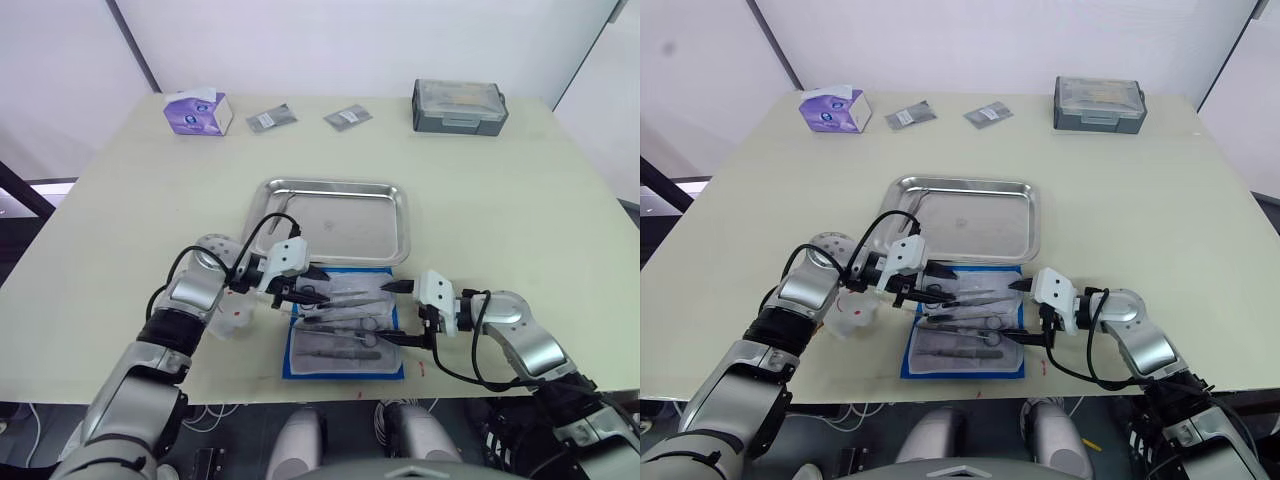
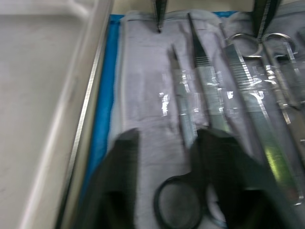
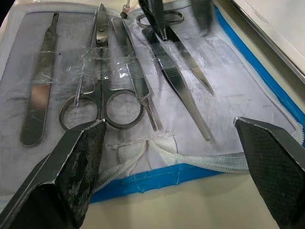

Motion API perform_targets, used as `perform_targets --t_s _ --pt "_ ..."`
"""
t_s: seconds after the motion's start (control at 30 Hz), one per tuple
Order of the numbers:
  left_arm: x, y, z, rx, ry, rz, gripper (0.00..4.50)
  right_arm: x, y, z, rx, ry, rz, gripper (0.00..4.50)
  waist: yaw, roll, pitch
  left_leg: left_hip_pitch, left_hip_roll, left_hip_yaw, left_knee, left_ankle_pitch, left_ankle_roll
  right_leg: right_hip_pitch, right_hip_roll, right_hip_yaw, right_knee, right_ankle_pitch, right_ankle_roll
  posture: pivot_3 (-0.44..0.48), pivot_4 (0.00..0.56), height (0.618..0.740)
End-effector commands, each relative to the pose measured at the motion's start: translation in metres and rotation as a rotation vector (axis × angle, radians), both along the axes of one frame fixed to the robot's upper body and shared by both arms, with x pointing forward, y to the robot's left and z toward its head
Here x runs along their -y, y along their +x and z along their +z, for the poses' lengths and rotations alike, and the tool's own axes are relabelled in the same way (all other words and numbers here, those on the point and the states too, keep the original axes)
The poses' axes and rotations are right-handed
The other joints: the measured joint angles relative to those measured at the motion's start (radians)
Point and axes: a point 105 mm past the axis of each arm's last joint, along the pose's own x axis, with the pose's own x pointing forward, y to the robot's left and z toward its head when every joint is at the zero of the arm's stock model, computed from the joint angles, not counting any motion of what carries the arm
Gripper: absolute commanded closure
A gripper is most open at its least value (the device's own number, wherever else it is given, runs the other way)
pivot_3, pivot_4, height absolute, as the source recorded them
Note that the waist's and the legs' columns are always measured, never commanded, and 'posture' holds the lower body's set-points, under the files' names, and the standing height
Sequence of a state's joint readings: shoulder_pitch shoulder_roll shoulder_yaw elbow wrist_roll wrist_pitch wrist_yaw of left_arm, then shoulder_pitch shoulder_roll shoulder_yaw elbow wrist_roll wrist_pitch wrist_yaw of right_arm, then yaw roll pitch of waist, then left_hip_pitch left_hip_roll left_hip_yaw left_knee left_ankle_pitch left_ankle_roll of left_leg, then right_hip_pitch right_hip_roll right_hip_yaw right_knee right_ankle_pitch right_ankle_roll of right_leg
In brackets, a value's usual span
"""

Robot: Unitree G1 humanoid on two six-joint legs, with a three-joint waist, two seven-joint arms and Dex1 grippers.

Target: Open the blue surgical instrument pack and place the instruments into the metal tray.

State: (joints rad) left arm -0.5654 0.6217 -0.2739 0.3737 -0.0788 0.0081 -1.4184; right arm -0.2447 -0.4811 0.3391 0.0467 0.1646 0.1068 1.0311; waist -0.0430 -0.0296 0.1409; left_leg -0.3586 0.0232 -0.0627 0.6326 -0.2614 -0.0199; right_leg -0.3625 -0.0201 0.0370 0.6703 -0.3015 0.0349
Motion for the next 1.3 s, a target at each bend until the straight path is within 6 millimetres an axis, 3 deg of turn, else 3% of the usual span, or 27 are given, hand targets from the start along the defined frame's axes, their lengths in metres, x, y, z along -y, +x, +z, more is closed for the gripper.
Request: perform_targets --t_s 0.03,0.47,1.3 --pt "-0.002 -0.005 -0.008 -0.024 0.035 -0.001 4.28 0.02 -0.026 -0.07 -0.246 -0.204 -0.058 0.0 0.0 0.0 0.0 0.0 0.0 0.0 0.0 0.0 0.0 0.0 0.0 0.0 0.0 0.0 0.0 0.0 0.15 0.734" --pt "-0.004 -0.005 -0.011 -0.035 0.049 0.012 4.4 0.02 -0.026 -0.071 -0.249 -0.204 -0.058 0.0 0.0 0.0 0.0 0.0 0.0 0.0 0.0 0.0 0.0 0.0 0.0 0.0 0.0 0.0 0.0 0.0 0.15 0.734" --pt "-0.006 -0.002 0.024 -0.052 0.165 0.039 4.4 0.018 -0.025 -0.071 -0.265 -0.204 -0.046 0.0 -0.003 0.001 0.001 0.0 0.001 0.001 0.0 0.0 0.0 -0.001 0.002 0.0 0.0 -0.001 0.001 0.0 0.15 0.734"
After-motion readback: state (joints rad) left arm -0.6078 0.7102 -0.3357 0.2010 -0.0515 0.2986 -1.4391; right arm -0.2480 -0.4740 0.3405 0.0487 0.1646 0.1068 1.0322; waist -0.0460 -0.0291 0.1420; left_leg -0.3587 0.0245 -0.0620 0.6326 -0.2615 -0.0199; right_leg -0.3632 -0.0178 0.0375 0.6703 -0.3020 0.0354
